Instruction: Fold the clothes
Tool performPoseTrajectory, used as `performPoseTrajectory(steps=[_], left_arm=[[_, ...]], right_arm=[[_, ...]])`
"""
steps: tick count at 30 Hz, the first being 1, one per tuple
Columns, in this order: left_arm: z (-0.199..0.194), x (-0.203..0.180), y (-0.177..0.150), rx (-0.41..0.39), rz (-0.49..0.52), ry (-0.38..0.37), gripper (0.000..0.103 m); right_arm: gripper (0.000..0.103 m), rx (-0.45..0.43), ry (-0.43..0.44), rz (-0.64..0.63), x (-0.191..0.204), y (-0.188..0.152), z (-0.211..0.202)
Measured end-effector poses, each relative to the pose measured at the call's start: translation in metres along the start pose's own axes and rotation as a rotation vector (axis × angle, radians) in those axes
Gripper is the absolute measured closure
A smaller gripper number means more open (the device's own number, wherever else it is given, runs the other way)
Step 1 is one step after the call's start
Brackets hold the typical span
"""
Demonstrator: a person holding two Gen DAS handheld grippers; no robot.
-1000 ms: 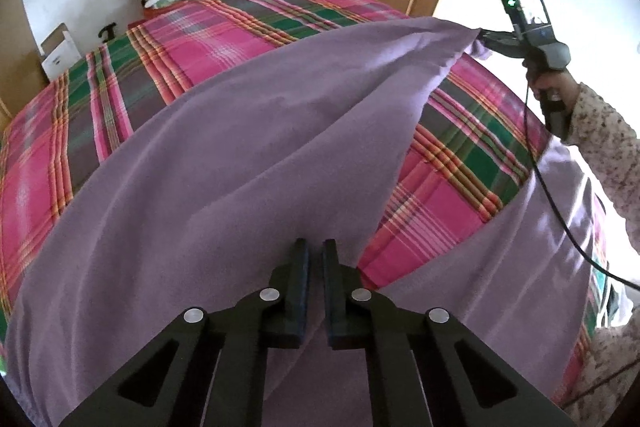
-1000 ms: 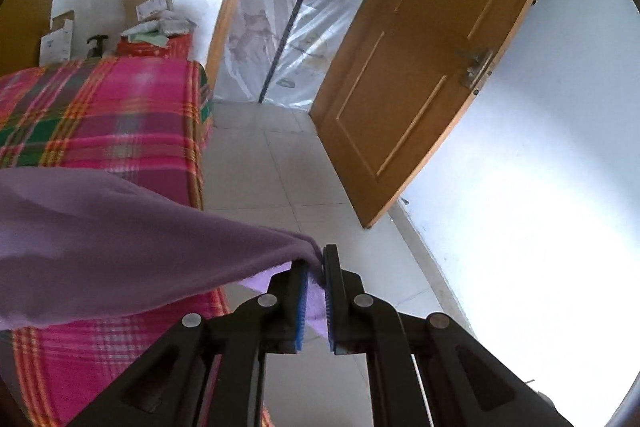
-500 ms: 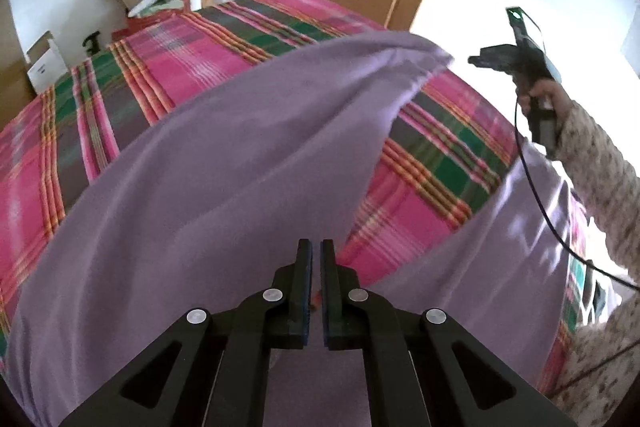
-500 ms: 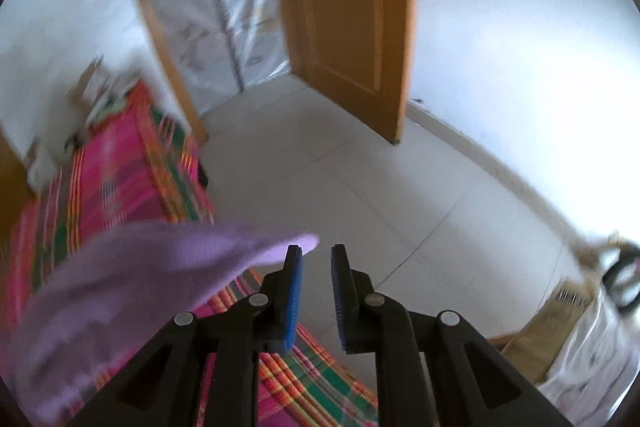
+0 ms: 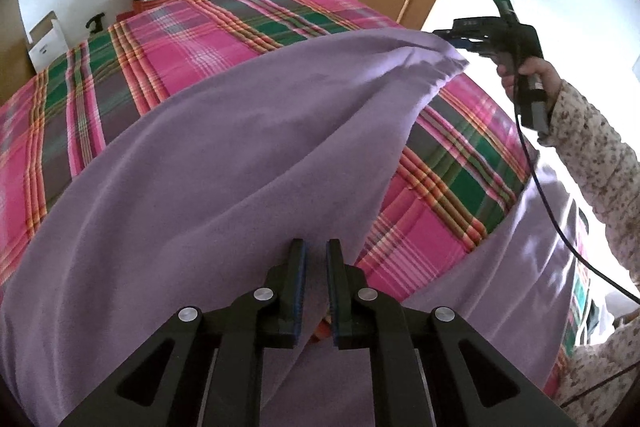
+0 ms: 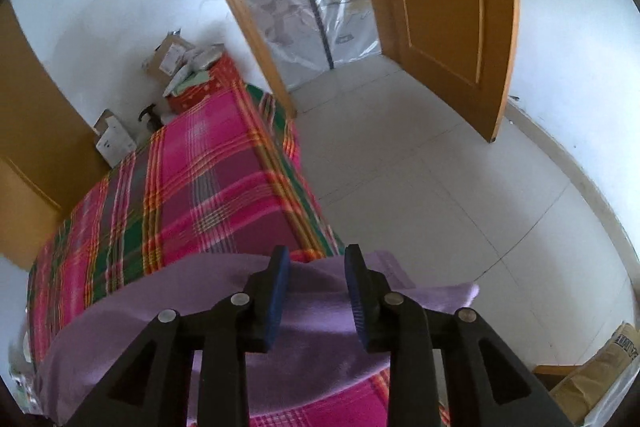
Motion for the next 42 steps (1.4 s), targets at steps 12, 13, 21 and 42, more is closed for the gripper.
performPoseTrajectory(steps=[12,13,21,42], left_arm=[[0.004,0.000,-0.002,-0.002,-0.007,-0.011,0.093],[0.004,0.000,-0.001,-0.002,-0.006,-0.012,0.093],[0.008,0.001,0.001,-0.001,-0.001,-0.039,0.092],[0.008,-0.006,0.002,-0.006,0.046,0.014,0.091]], right_arm=[[0.072,-0.021,-0.022,-0.058,0.010,-0.028,-0.021],[0.072,-0.019,-0.005,-0.030,0.008,-0.024,-0.019],[0.072,0.032,0.083,0.031,0.012,-0.012,0.006],[0.079,-0.051,-0.079,0.048,0.005,0.018,0.008]])
Point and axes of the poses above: each gripper's, at about its wrist camera, not at the fingertips, and z roughly the way its jaws point, x to its left, y to its top, the point moved 10 cm from there along z, roughly the way its jaws point, and after that the axes turned 6 degrees about -y, right-handed, at the moved point
